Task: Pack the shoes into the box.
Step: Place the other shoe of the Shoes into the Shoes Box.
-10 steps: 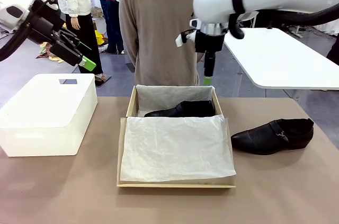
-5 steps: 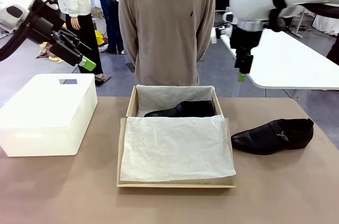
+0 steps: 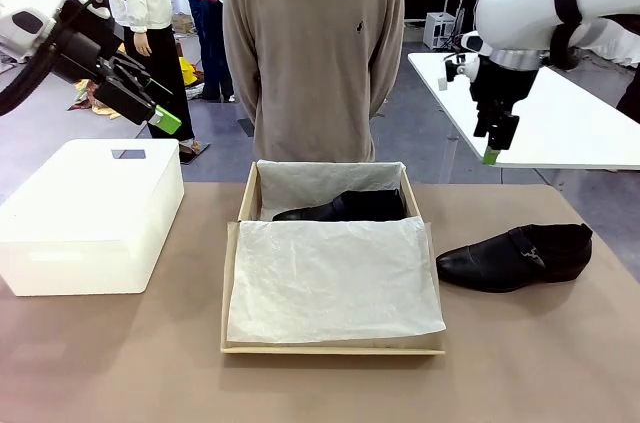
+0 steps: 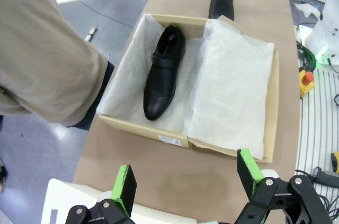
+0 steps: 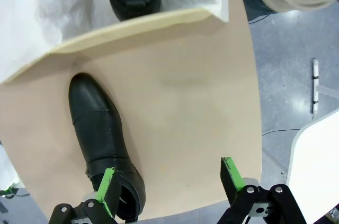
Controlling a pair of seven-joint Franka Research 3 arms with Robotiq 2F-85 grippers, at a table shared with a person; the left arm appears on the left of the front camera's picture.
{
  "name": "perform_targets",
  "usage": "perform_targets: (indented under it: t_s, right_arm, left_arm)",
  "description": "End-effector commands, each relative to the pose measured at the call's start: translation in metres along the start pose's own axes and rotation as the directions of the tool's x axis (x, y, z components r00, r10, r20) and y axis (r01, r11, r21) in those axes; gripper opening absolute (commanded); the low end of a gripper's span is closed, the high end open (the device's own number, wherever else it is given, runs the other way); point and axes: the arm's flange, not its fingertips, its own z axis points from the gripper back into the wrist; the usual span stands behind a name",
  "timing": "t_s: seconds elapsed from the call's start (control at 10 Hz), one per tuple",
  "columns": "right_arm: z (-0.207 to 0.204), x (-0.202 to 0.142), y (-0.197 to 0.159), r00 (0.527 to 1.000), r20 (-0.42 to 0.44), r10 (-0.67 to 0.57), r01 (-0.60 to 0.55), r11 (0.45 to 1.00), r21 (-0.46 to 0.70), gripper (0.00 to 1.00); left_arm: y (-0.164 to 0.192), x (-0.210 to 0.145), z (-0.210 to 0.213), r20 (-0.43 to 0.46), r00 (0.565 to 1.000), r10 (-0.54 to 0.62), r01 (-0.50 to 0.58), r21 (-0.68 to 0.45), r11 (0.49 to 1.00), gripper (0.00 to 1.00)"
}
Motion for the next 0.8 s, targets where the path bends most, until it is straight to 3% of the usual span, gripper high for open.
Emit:
perform_targets:
  t_s: [0.0,0.1,0.7]
  right_arm:
    - [-0.0072,-0.0161,0.0033,0.999,0.023,0.031,-0.031,1.0,0.003,1.0]
    - [-0.0124,-0.0124,0.0011,1.0,0.013,-0.014,0.013,1.0,0.016,1.0]
    - [-0.0053,-0.01,-0.0006,1.0,-0.001,0.004,-0.004,1.0,0.011,1.0]
  left_arm:
    - [0.0006,-0.0007,0.0011,0.016,1.0,-0.012,0.012,-0.01,1.0,1.0]
    - [0.0006,-0.0007,0.0011,0.016,1.0,-0.012,0.012,-0.01,1.0,1.0]
    - [0.0006,-0.0007,0.0011,0.016,1.0,-0.012,0.012,-0.01,1.0,1.0]
